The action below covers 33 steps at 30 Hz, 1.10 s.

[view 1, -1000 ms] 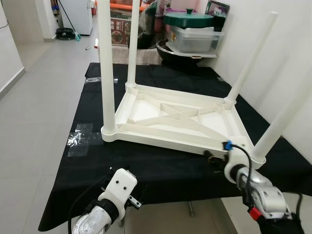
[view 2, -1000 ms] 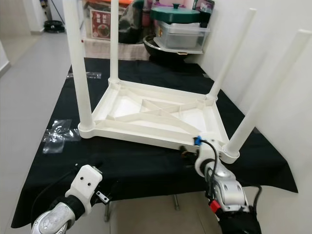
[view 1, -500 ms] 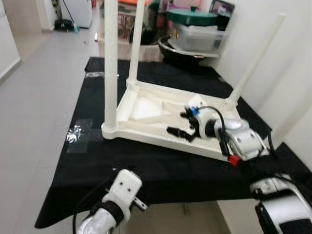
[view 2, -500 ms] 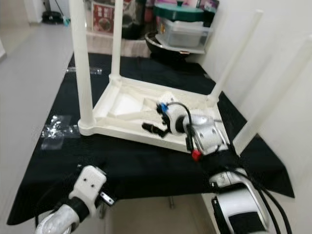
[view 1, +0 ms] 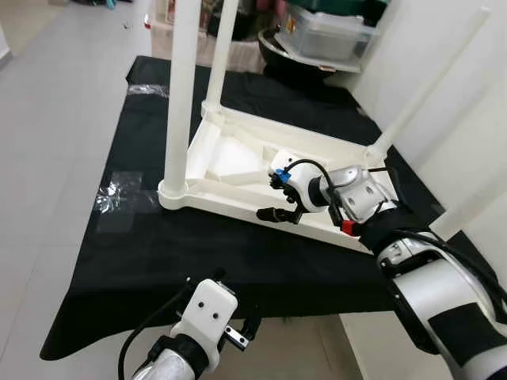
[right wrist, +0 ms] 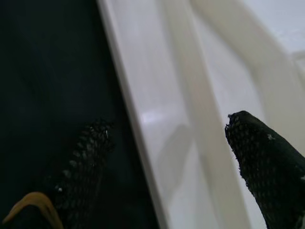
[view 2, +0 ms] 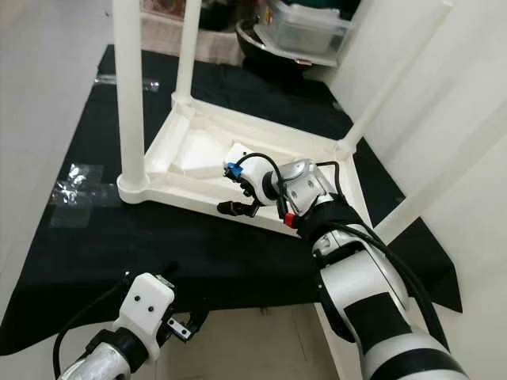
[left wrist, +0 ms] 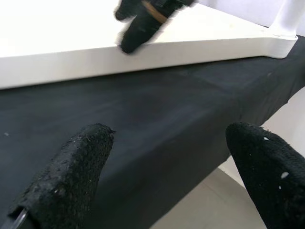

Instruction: Building children table

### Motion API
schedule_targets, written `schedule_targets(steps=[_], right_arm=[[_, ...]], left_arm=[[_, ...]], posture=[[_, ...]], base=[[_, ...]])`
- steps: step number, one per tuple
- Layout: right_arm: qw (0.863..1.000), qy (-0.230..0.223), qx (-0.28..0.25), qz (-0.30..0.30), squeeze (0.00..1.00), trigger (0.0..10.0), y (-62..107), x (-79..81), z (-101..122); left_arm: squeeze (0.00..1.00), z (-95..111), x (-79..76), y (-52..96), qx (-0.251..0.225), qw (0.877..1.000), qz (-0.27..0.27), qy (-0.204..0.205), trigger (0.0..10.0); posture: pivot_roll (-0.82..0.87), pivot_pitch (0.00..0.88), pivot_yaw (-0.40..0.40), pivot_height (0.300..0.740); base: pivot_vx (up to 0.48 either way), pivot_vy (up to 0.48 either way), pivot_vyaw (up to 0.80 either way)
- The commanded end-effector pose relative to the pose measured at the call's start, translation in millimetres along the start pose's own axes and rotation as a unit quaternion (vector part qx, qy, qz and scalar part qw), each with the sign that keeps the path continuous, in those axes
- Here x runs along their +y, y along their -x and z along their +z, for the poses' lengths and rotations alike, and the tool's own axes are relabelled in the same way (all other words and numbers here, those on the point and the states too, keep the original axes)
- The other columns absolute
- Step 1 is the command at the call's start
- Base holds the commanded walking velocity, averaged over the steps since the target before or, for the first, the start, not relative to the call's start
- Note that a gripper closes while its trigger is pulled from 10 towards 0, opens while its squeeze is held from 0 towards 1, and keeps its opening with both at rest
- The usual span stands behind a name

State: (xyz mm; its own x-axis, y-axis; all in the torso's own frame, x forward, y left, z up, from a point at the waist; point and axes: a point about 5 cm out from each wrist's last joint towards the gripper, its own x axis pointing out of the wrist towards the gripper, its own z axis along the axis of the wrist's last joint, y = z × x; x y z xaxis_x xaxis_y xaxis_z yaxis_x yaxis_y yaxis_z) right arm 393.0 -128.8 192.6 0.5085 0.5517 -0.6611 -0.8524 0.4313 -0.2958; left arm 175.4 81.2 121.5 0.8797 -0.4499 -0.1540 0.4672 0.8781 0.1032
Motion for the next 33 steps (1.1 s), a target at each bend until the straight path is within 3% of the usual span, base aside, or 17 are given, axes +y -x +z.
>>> schedule_targets(steps=[1,8,16,17,19,20,33], right_arm=[[0.999,0.005,0.034,0.013,0.0,10.0,6.4,-4.3,-11],[0.994,0.029,0.084,0.056,0.0,10.0,7.3,-3.6,-23],[0.99,0.038,0.128,0.035,0.0,10.0,-7.1,4.6,-31],[0.991,0.038,0.13,0.02,0.0,0.8,-10.0,4.9,-29],[0.991,0.039,0.131,0.008,0.0,0.8,-11.8,4.9,-27],[0.991,0.031,0.132,-0.009,0.0,0.0,-15.3,5.7,-24],[0.993,-0.047,0.109,-0.022,0.0,0.0,-25.1,12.7,-11]], left_arm=[[0.0,3,-8.2,0.9,-0.001,1.0,-0.008,0.011,10.0],[0.0,4,-10.5,0.8,0.004,1.0,-0.007,0.017,10.0],[0.0,5,-11.7,0.2,0.008,1.0,-0.009,0.02,10.0],[0.0,5,-11.8,-0.1,0.009,1.0,-0.009,0.02,10.0],[0.0,5,-11.8,-0.3,0.009,1.0,-0.009,0.02,10.0],[0.0,6,-11.9,-0.9,0.009,1.0,-0.009,0.021,10.0],[0.0,7,-10.7,-4.3,0.007,1.0,-0.006,0.02,10.0]], posture=[[0.06,0.149,-0.267,0.74],[0.05,0.148,-0.266,0.74],[0.04,0.151,-0.261,0.74],[0.04,0.152,-0.263,0.74],[0.04,0.152,-0.263,0.74],[0.04,0.155,-0.266,0.74],[0.02,0.158,-0.262,0.74]], base=[[0.0,0.0,0.0],[0.0,0.0,0.0],[0.0,0.0,0.0],[0.0,0.0,0.0],[0.0,0.0,0.0],[0.0,0.0,0.0],[0.0,0.0,0.0]])
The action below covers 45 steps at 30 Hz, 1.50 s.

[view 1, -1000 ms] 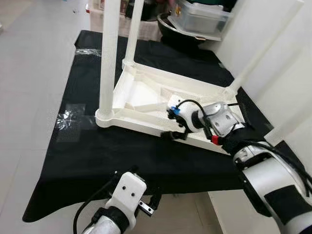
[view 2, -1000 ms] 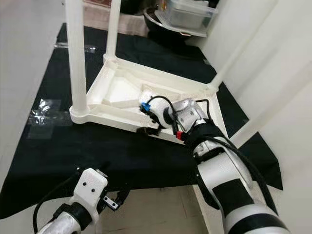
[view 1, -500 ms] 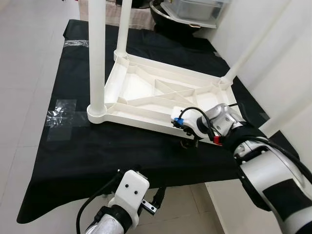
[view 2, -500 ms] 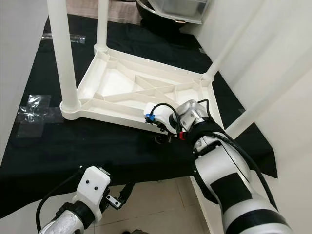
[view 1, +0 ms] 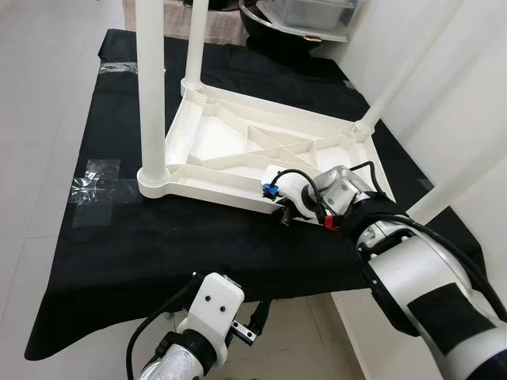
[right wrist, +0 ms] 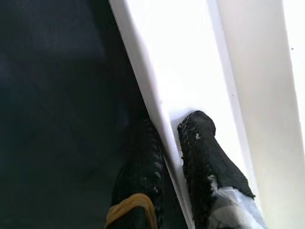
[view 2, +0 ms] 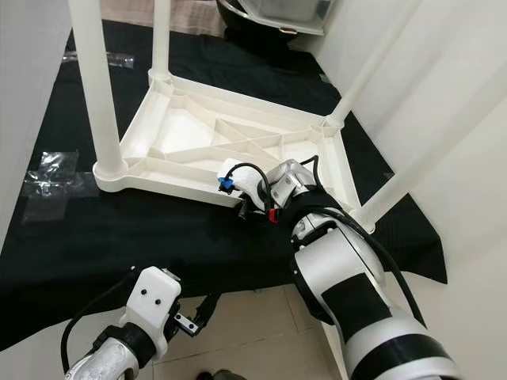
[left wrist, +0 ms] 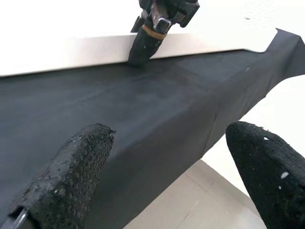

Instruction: Building children table

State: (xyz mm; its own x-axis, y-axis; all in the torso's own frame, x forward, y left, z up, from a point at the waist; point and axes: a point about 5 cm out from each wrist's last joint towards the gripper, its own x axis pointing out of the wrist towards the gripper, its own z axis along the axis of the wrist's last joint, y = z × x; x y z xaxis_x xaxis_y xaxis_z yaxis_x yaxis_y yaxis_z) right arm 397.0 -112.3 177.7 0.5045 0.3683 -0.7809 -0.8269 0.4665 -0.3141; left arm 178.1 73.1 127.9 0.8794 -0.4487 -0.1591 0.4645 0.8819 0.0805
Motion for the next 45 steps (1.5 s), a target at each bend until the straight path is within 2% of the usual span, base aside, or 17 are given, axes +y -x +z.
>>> schedule_targets(steps=[1,2,3,5,6,7,9,11,12,13,17,18,20,21,24,31,45], right_arm=[[0.998,-0.069,-0.008,0.003,0.0,0.0,-7.2,5.6,-10],[0.992,-0.122,-0.026,-0.008,0.0,0.0,-8.2,6.0,-8],[0.992,-0.122,-0.026,-0.008,0.0,0.0,-8.2,6.0,-8],[0.969,-0.235,-0.062,-0.043,0.0,0.0,-10.0,5.2,-5],[0.969,-0.235,-0.062,-0.043,0.0,0.0,-10.0,5.2,-5],[0.952,-0.291,-0.079,-0.057,0.0,0.0,-10.8,4.9,-4],[0.952,-0.291,-0.079,-0.057,0.0,0.0,-10.8,4.9,-4],[0.905,-0.4,-0.116,-0.084,0.0,0.0,-9.9,2.2,1],[0.905,-0.4,-0.116,-0.084,0.0,0.0,-9.9,2.2,1],[0.883,-0.441,-0.129,-0.099,0.0,0.0,-9.6,0.7,4],[0.879,-0.447,-0.13,-0.102,0.0,0.0,-10.0,1.0,5],[0.881,-0.443,-0.134,-0.099,0.0,1.3,-10.8,1.9,6],[0.881,-0.442,-0.136,-0.096,0.0,1.3,-11.1,2.7,8],[0.882,-0.439,-0.149,-0.09,0.0,10.0,-11.8,3.8,12],[0.881,-0.437,-0.158,-0.086,0.0,10.0,-12.1,4.4,15],[0.911,-0.349,-0.211,-0.067,0.0,10.0,-6.6,7.5,49],[0.905,-0.31,-0.291,0.008,0.0,10.0,9.8,22.2,111]], left_arm=[[0.0,-1,-5.4,0.2,0.005,1.0,-0.007,0.007,10.0],[0.0,-1,-5.0,-0.4,0.005,1.0,-0.006,0.007,10.0],[0.0,-1,-5.0,-0.4,0.005,1.0,-0.006,0.007,10.0],[0.0,-1,-3.8,-1.3,0.005,1.0,-0.006,0.005,10.0],[0.0,-1,-3.8,-1.3,0.005,1.0,-0.006,0.005,10.0],[0.0,-1,-3.2,-1.8,0.006,1.0,-0.007,0.005,10.0],[0.0,-1,-3.2,-1.8,0.006,1.0,-0.007,0.005,10.0],[0.0,-2,-1.9,-2.9,0.007,1.0,-0.008,0.003,10.0],[0.0,-2,-1.9,-2.9,0.007,1.0,-0.008,0.003,10.0],[0.0,-2,-1.1,-4.0,0.008,1.0,-0.009,0.0,10.0],[0.0,-3,-0.6,-4.3,0.009,1.0,-0.009,-0.001,10.0],[0.0,-3,-0.4,-4.4,0.01,1.0,-0.009,-0.002,10.0],[0.0,-3,-0.3,-4.4,0.01,1.0,-0.009,-0.002,10.0],[0.0,-4,0.1,-4.4,0.011,1.0,-0.009,-0.003,10.0],[0.0,-4,0.3,-4.5,0.012,1.0,-0.009,-0.003,10.0],[0.0,-5,1.7,-2.9,0.014,1.0,-0.005,-0.003,10.0],[0.0,-6,2.3,-4.8,0.015,1.0,-0.005,-0.001,10.0]], posture=[[0.03,0.149,-0.263,0.74],[0.03,0.149,-0.261,0.74],[0.03,0.149,-0.261,0.74],[0.02,0.148,-0.254,0.74],[0.02,0.148,-0.254,0.74],[0.03,0.147,-0.249,0.74],[0.03,0.147,-0.249,0.74],[0.03,0.142,-0.244,0.74],[0.03,0.142,-0.244,0.74],[0.03,0.141,-0.238,0.74],[0.03,0.138,-0.236,0.74],[0.03,0.139,-0.235,0.74],[0.03,0.139,-0.235,0.74],[0.04,0.139,-0.231,0.74],[0.04,0.139,-0.231,0.74],[0.04,0.136,-0.237,0.74],[0.04,0.131,-0.238,0.74]], base=[[0.0,0.0,0.0],[0.0,0.0,0.0],[0.0,0.0,0.0],[0.0,0.0,0.0],[0.0,0.0,0.0],[0.0,0.0,0.0],[0.0,0.0,0.0],[0.0,0.0,0.0],[0.0,0.0,0.0],[0.0,0.0,0.0],[0.0,0.0,0.0],[0.0,0.0,0.0],[0.0,0.0,0.0],[0.0,0.0,0.0],[0.0,0.0,0.0],[0.0,0.0,0.0],[0.0,0.0,0.0]])
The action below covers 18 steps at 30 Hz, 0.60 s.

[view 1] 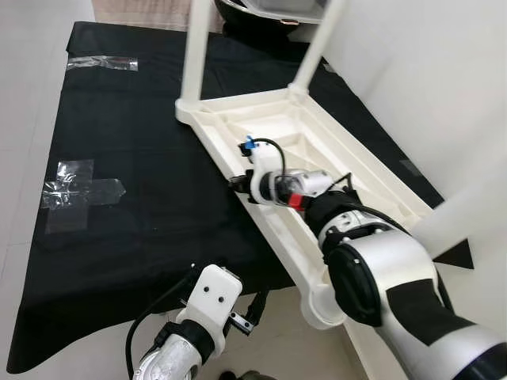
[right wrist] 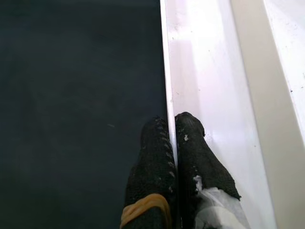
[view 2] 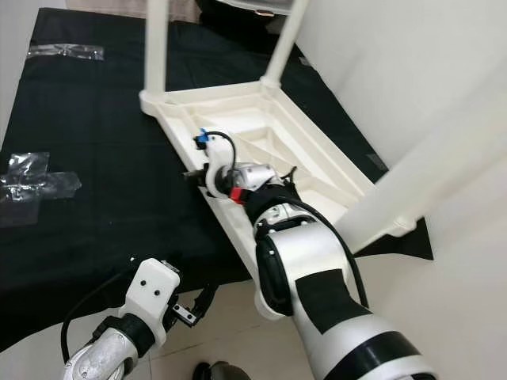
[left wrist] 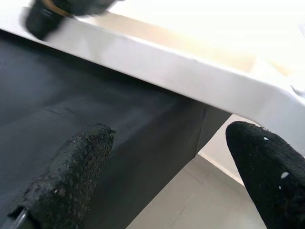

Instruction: Building children table

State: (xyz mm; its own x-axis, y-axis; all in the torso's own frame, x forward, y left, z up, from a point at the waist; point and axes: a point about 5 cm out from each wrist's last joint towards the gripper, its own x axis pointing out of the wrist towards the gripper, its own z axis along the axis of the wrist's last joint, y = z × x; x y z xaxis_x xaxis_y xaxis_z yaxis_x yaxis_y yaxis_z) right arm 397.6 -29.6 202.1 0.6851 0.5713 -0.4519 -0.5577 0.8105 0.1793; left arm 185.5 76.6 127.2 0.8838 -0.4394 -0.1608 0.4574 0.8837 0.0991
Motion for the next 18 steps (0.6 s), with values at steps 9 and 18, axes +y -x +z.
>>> schedule_targets(steps=[9,18], right_arm=[[0.997,0.022,-0.061,0.038,0.0,10.0,4.5,13.3,29.3],[0.993,0.032,-0.077,0.078,1.0,10.0,2.9,21.7,30.6]], left_arm=[[0.0,-5.8,-5.3,0.2,0.013,1.0,-0.01,0.009,10.0],[0.0,-7.1,-6.5,-0.7,0.016,1.0,-0.013,0.009,10.0]], posture=[[0.04,0.124,-0.243,0.74],[0.04,0.112,-0.242,0.74]], base=[[0.0,0.0,0.0],[0.0,0.0,0.0]])
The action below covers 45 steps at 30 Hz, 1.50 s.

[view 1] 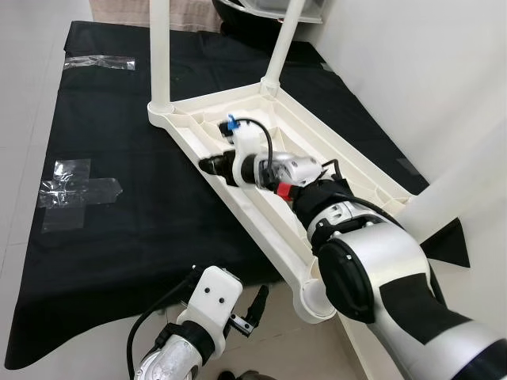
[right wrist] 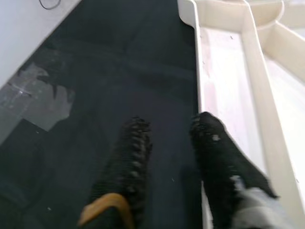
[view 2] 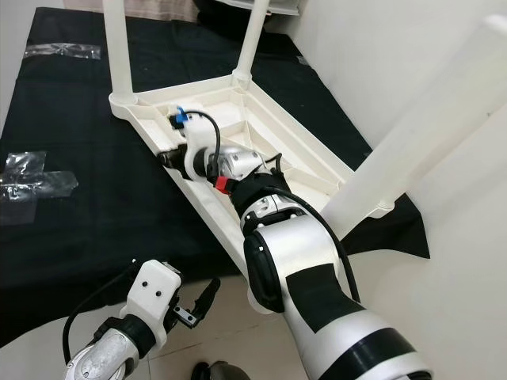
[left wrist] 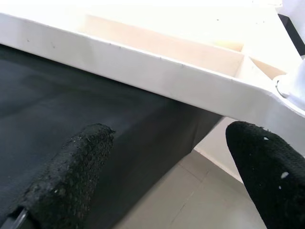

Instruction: Building children table

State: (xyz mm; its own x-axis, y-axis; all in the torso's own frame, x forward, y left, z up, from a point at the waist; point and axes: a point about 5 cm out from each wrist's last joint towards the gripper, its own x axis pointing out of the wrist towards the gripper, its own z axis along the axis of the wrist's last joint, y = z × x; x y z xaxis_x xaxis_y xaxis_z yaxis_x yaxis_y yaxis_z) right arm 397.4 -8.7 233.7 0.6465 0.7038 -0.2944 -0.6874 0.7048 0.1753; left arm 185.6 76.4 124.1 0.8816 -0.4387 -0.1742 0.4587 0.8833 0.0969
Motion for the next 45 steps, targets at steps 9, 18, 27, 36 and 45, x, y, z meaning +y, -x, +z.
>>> schedule_targets(steps=[9,18,27,36,45], right_arm=[[0.99,0.069,-0.123,0.026,0.0,10.0,4.0,11.3,27],[0.973,0.082,-0.211,0.033,0.0,10.0,17.6,17.4,28],[0.966,0.105,-0.237,-0.019,0.0,10.0,43.1,11.8,-20],[0.965,0.094,-0.226,-0.09,0.0,10.0,63.2,4.9,-47],[0.96,0.108,-0.223,-0.13,0.0,10.0,114.0,2.4,-103]], left_arm=[[0.0,-6,-2.3,-0.8,0.011,1.0,-0.002,0.01,10.0],[0.0,-6,4.3,-0.9,0.004,1.0,0.016,0.017,10.0],[0.0,-9,12.8,-4.4,0.01,1.0,0.025,0.004,10.0],[0.0,-12,17.9,-6.0,0.012,0.999,0.031,-0.006,10.0],[0.0,-16,22.4,-8.5,0.015,0.999,0.026,-0.014,10.0]], posture=[[0.05,0.094,-0.231,0.74],[0.05,0.083,-0.224,0.74],[0.07,0.055,-0.203,0.74],[0.07,0.041,-0.185,0.74],[0.07,0.029,-0.166,0.74]], base=[[0.0,0.0,0.0],[0.0,0.175,0.0],[-0.291,0.263,0.0],[0.0,0.0,0.0],[0.0,0.0,0.0]])
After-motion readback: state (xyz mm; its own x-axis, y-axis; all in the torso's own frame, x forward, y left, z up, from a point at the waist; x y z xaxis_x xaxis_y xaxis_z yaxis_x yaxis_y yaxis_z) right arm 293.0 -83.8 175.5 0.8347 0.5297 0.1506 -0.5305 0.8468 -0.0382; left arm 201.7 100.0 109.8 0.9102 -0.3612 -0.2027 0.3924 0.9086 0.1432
